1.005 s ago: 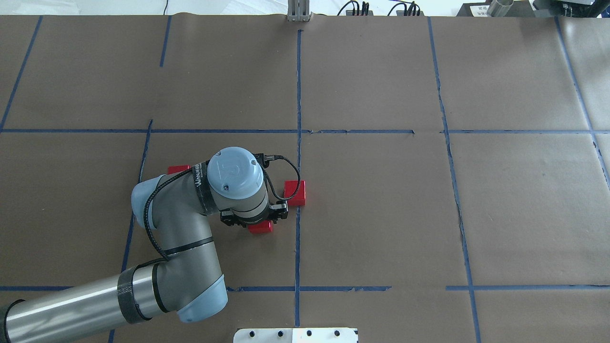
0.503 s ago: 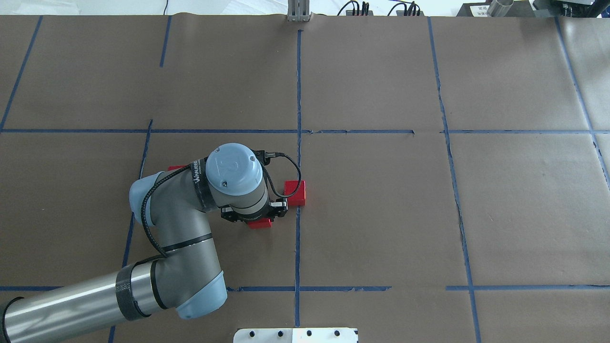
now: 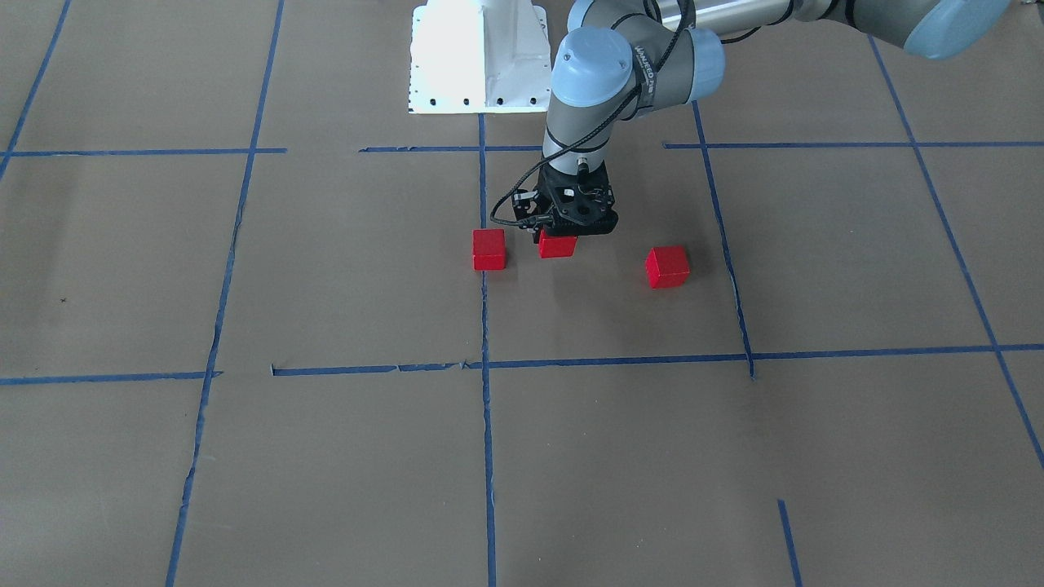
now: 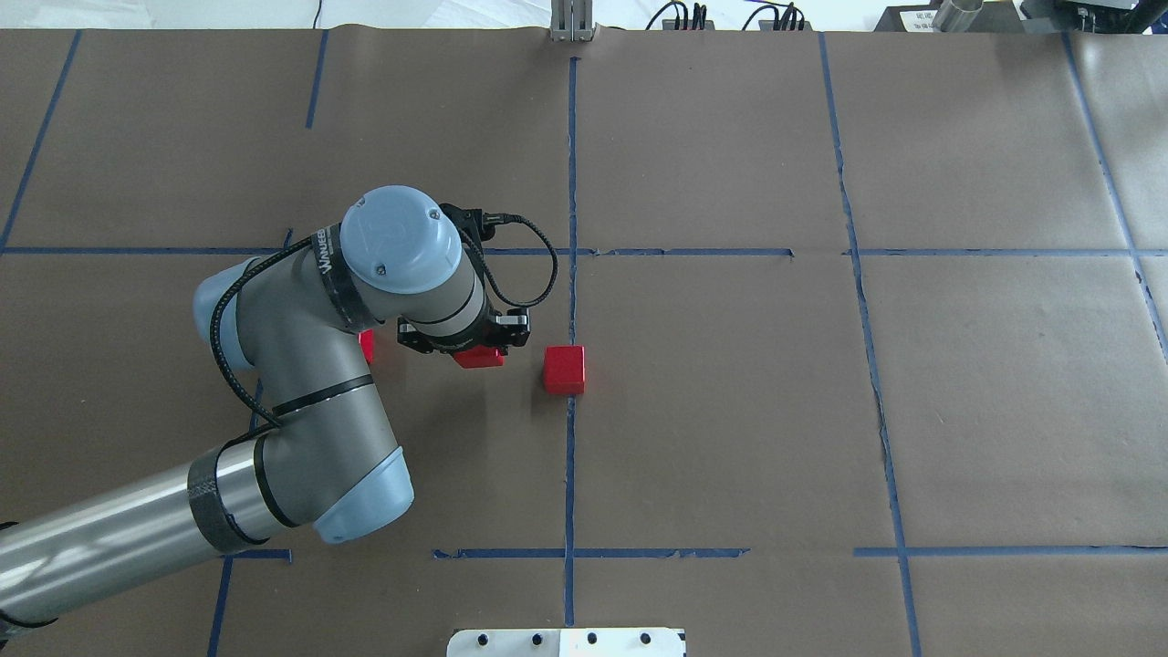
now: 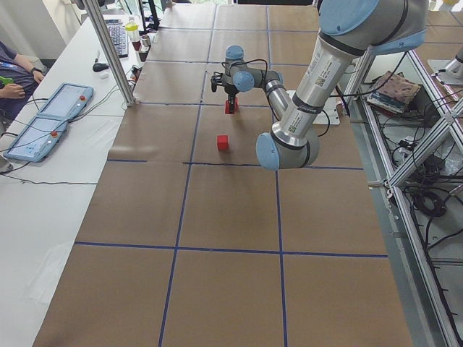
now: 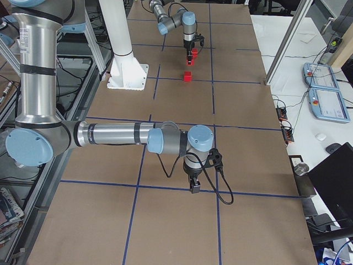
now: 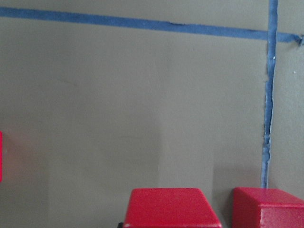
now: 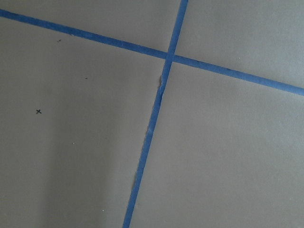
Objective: Form red blocks into L shape at center
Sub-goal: 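Carry the cube with the left gripper next to the placed cube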
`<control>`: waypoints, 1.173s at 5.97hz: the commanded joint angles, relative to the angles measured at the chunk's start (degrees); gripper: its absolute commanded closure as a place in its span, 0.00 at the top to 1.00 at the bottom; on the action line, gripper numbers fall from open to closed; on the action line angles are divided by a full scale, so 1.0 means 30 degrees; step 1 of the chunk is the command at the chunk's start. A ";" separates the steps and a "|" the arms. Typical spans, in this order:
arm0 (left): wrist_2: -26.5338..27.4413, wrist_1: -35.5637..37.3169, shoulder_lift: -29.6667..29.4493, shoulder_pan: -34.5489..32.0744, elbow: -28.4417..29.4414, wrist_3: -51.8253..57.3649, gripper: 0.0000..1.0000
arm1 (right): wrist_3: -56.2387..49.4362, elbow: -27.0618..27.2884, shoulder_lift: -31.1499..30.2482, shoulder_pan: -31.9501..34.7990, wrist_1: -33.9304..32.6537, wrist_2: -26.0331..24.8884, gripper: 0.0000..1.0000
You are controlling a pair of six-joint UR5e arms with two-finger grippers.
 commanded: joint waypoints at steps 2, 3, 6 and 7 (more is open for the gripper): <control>0.0046 -0.0288 -0.4159 -0.0488 0.5124 0.0606 0.07 | 0.0001 0.0008 0.0002 0.0000 0.0000 -0.0007 1.00; 0.0017 -0.0318 -0.5220 -0.0459 0.6392 0.0490 0.07 | 0.0001 -0.0021 0.0002 0.0000 0.0000 -0.0007 1.00; -0.0013 -0.1517 -0.5993 -0.0021 0.8540 0.0460 0.08 | 0.0001 0.0008 0.0002 0.0000 0.0000 -0.0007 1.00; -0.0013 -0.1520 -0.5993 0.0155 0.8573 0.0460 0.08 | 0.0001 0.0008 0.0002 0.0000 0.0000 -0.0007 1.00</control>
